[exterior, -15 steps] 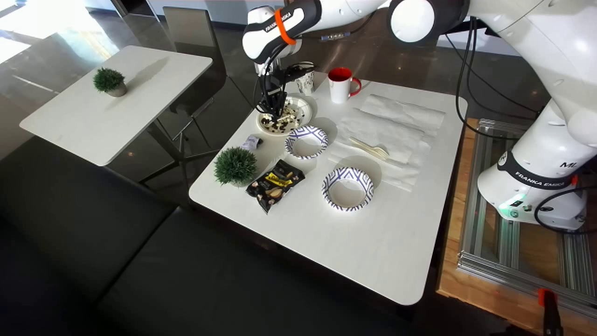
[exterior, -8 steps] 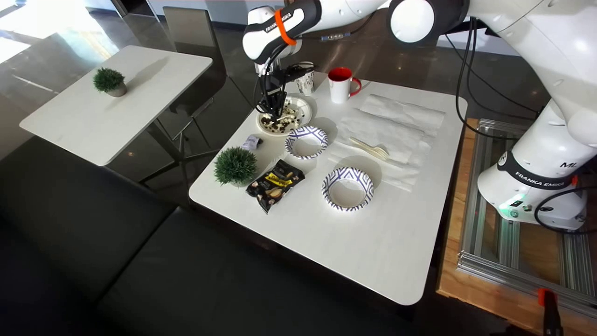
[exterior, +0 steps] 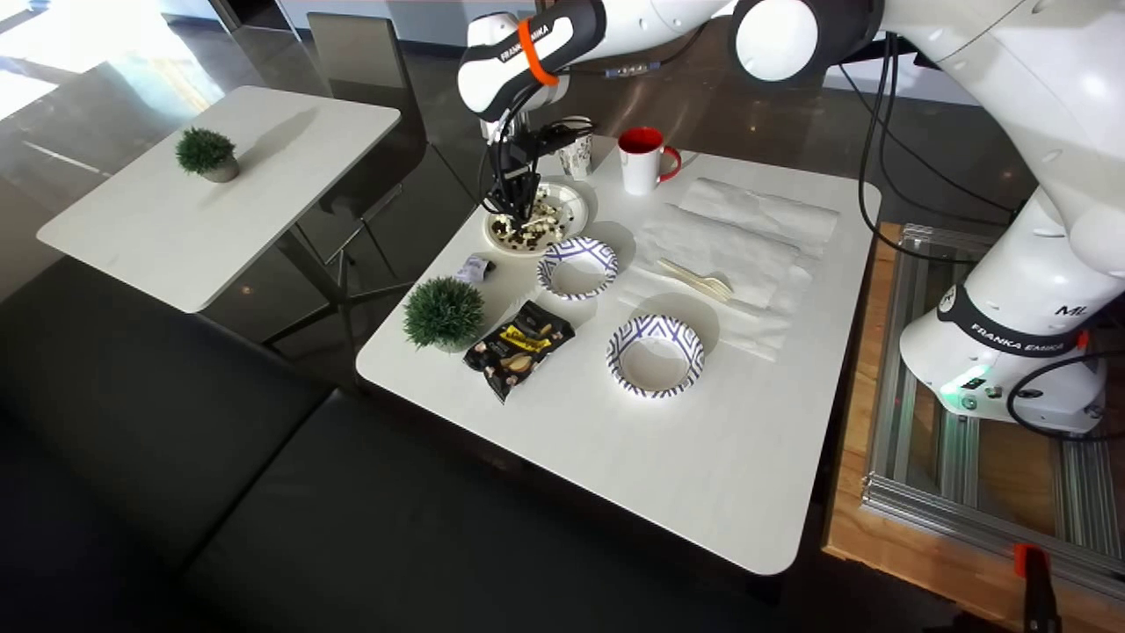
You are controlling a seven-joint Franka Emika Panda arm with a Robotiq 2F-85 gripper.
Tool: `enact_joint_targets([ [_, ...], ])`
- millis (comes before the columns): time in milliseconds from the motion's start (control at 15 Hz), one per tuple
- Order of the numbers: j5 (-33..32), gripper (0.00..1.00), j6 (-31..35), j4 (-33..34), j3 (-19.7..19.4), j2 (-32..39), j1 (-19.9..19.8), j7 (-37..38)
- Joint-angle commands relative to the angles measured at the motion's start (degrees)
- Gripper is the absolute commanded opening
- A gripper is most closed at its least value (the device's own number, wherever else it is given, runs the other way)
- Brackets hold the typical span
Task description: Pick up the spoon from the table and scoop some of the contents in the bowl and pour them in the other bowl
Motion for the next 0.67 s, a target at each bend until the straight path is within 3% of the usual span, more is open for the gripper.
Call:
enact_joint_targets([
  [0,1.8,0.03,1.0,2.4,0.2,2.4,-0.3,1.2],
  [600,2.4,0.03,8.6,1.6,0.6,3.0,-0.5,0.1],
])
